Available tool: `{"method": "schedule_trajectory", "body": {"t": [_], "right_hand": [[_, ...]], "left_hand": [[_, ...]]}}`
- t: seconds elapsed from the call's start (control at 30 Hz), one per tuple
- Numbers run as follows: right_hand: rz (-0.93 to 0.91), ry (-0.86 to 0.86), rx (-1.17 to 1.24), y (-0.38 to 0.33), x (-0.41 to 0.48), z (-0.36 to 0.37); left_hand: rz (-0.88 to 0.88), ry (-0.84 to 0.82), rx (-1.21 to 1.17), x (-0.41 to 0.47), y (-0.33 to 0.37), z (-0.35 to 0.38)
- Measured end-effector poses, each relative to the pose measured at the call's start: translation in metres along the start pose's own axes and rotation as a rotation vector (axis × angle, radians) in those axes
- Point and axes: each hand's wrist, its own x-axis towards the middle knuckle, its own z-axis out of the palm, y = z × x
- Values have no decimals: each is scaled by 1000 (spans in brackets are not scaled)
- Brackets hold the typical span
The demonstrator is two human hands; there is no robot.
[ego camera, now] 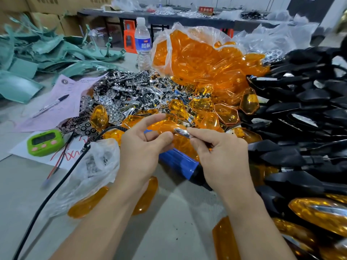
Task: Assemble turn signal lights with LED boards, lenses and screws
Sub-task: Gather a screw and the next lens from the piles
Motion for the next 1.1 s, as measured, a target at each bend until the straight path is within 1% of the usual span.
{"method": "schedule_trajectory", "body": {"t": [0.13,0.27,0.37,0.5,0.57,0.67,0.77,0.9,0.97,1.1], "right_hand": [[22,-14,-11,-4,0,1],[58,-61,-50,-4,1,0],[61,-73,-65,-4,1,-1],[57,-84,-94,-3,1,0],[26,-79,-112,-5,0,1],[-80,-50,-126,-7,-4,7],[-154,-19,-153,-9,-6,15],[-243,56,-189,-8,-8,19],[-258,54,-193,-8,-9,19],[-229,12,-156,-10,-10,19]], "left_hand": [[-52,-12,-37,-2,2,0],[-72,55,-55,-4,2,2],[-104,68,-72,-5,4,2],[-100,74,-72,-7,6,4],[-70,97,-53,-9,7,6],[-46,165,-21,-10,6,7],[-80,200,-51,-7,4,5],[-120,194,-115,-6,5,2],[-127,191,-133,-5,7,2],[-112,184,-134,-4,9,-1]]}}
